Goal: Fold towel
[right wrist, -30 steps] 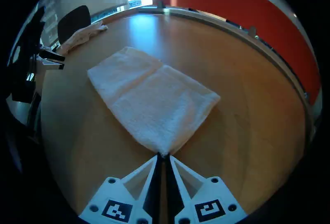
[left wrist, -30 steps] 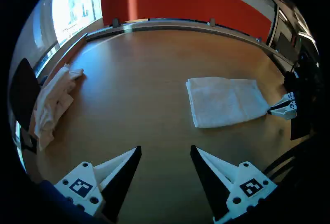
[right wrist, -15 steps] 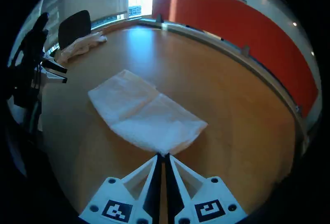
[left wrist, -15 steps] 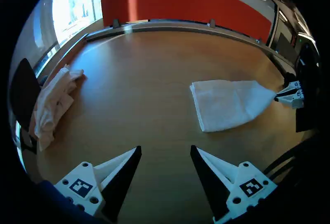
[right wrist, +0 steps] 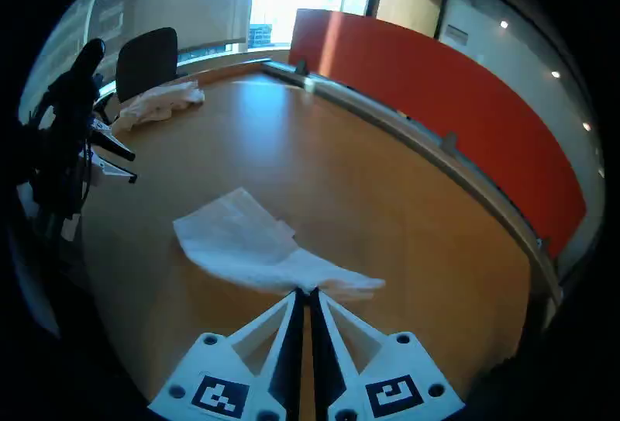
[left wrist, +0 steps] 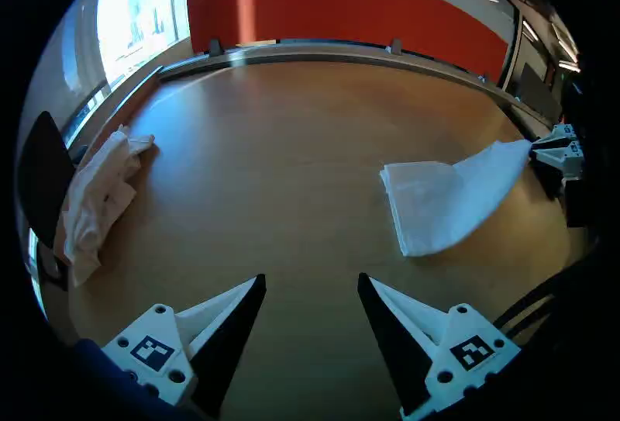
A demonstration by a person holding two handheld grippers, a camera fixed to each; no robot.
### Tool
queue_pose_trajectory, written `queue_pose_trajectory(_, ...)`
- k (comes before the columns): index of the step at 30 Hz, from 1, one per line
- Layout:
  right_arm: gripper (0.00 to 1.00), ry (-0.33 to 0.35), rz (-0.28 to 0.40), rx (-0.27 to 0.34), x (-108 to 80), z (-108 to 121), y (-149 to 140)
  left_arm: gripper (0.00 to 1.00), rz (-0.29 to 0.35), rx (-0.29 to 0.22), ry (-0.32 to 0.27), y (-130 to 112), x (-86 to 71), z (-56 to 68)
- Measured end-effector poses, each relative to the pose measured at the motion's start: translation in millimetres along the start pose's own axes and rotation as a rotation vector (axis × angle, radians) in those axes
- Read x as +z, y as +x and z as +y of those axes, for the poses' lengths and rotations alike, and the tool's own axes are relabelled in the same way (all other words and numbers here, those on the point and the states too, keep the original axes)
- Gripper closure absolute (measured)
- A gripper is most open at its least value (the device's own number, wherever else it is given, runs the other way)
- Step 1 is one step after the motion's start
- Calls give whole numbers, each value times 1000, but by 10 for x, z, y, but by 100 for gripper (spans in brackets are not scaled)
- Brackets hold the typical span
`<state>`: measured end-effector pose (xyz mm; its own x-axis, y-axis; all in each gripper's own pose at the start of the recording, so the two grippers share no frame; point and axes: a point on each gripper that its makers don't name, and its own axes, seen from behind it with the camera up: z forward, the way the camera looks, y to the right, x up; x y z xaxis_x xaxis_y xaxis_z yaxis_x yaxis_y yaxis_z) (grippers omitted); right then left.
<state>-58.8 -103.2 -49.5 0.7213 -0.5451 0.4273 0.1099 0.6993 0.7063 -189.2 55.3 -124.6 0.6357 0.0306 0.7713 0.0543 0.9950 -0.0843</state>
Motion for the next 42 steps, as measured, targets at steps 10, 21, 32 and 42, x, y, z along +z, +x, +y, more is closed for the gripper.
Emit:
queue_pose_trajectory(10, 95, -21, 20, -42, -151, 105, 148, 12, 5, -2, -1, 19, -7, 24)
queue_pose_trajectory(21, 95, 7, 23, -75, -86, -25, 208, 12, 8, 1, -2, 27, -17, 39)
queue_pose_trajectory(32, 95, 72, 40, -108, 90, -346, 365, 12, 26, -3, 1, 103, -66, 6)
queue_pose_trajectory(42, 95, 141, 33, -127, 297, -698, 418, 12, 37, -6, 13, 138, -118, -95)
